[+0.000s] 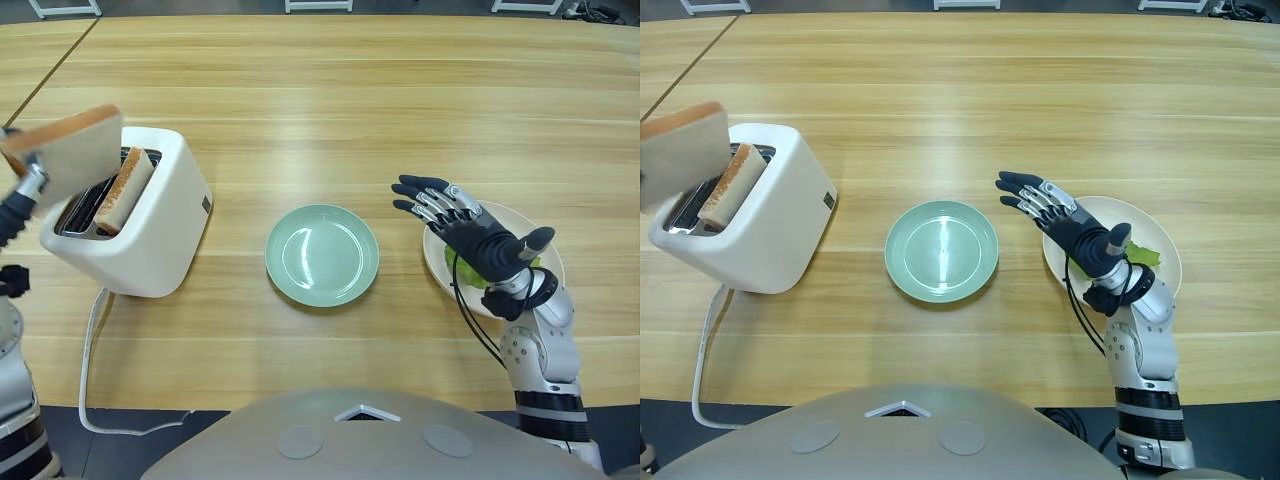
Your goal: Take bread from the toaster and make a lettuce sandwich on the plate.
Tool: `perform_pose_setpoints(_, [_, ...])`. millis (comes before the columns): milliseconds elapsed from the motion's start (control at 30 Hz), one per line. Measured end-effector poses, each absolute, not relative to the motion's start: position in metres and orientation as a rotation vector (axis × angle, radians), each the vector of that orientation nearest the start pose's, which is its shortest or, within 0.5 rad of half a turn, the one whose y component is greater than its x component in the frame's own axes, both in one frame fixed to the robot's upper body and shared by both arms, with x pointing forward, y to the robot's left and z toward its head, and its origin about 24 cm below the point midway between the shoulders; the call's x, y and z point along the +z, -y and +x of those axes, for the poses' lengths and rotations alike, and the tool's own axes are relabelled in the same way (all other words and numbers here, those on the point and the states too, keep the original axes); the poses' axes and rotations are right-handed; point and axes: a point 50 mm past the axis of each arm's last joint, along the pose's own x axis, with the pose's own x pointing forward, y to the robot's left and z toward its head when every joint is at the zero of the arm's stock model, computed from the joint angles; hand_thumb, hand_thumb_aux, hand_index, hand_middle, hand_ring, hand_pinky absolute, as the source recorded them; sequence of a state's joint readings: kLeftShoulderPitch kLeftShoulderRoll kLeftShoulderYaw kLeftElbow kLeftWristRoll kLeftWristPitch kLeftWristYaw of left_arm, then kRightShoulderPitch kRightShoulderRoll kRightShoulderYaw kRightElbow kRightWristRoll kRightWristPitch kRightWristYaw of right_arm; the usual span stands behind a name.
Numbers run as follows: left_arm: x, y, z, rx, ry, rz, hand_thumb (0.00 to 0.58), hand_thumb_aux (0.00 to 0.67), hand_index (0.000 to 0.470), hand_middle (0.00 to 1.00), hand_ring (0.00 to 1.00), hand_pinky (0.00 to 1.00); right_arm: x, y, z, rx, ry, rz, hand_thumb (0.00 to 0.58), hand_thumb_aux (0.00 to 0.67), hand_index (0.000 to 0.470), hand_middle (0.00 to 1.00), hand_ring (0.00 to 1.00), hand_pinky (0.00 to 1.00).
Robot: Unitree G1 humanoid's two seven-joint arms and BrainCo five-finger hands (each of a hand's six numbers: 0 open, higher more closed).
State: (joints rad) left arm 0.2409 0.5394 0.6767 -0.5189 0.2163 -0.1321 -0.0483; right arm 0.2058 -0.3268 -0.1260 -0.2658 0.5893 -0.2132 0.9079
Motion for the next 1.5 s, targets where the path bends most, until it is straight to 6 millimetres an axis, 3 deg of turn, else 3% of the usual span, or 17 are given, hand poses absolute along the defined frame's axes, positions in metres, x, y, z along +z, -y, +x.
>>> perform_pose_setpoints(200, [0.254, -0.278, 0.176, 0.381, 0.693, 0.891, 0.580, 0.670, 0.470, 0.00, 0.00, 0.00, 0.096, 0.194, 0.196, 0.782, 0.407, 0.081, 0.000, 0.000, 0.000, 0.00, 0.00, 0.00])
perform_pose_setpoints(300, [0.254, -0.266, 0.187, 0.309, 0.707, 0.798, 0.580, 0.670, 0.470, 0.00, 0.00, 0.00, 0.093, 0.191, 0.200, 0.789, 0.401, 0.075, 0.000, 0.000, 0.000, 0.00, 0.00, 0.00])
perform_pose_setpoints(467, [0.208, -0.229, 0.217, 0.097, 0.595, 0.545, 0.580, 0.670, 0.470, 0.00, 0.00, 0.00, 0.089, 0.185, 0.209, 0.801, 0.403, 0.079, 0.000, 0.000, 0.000, 0.00, 0.00, 0.00])
perform_pose_setpoints(633, [0.153, -0.184, 0.227, -0.086, 0.437, 0.470, 0.580, 0.670, 0.470, 0.00, 0.00, 0.00, 0.087, 0.175, 0.219, 0.843, 0.414, 0.085, 0.000, 0.000, 0.000, 0.00, 0.00, 0.00])
perform_pose_setpoints(867, [0.137, -0.137, 0.222, -0.192, 0.521, 0.766, 0.580, 0.670, 0.470, 0.00, 0.00, 0.00, 0.086, 0.172, 0.222, 0.857, 0.415, 0.087, 0.000, 0.000, 0.000, 0.00, 0.00, 0.00])
perform_pose_setpoints(1000, [0.106, -0.114, 0.222, -0.268, 0.545, 1.010, 0.580, 0.670, 0.470, 0.00, 0.00, 0.00, 0.086, 0.172, 0.222, 0.854, 0.419, 0.086, 0.000, 0.000, 0.000, 0.00, 0.00, 0.00])
perform_pose_setpoints(1200, [0.071, -0.085, 0.215, -0.385, 0.600, 1.111, 0.580, 0.670, 0.470, 0.00, 0.00, 0.00, 0.087, 0.173, 0.223, 0.846, 0.425, 0.083, 0.000, 0.000, 0.000, 0.00, 0.00, 0.00])
perform_pose_setpoints(1333, [0.064, -0.078, 0.209, -0.417, 0.666, 1.221, 0.580, 0.670, 0.470, 0.00, 0.00, 0.00, 0.088, 0.173, 0.222, 0.846, 0.429, 0.082, 0.000, 0.000, 0.000, 0.00, 0.00, 0.00])
perform_pose_setpoints(1500, [0.061, -0.080, 0.202, -0.412, 0.650, 1.232, 0.580, 0.670, 0.470, 0.00, 0.00, 0.00, 0.089, 0.172, 0.222, 0.849, 0.434, 0.081, 0.000, 0.000, 0.000, 0.00, 0.00, 0.00])
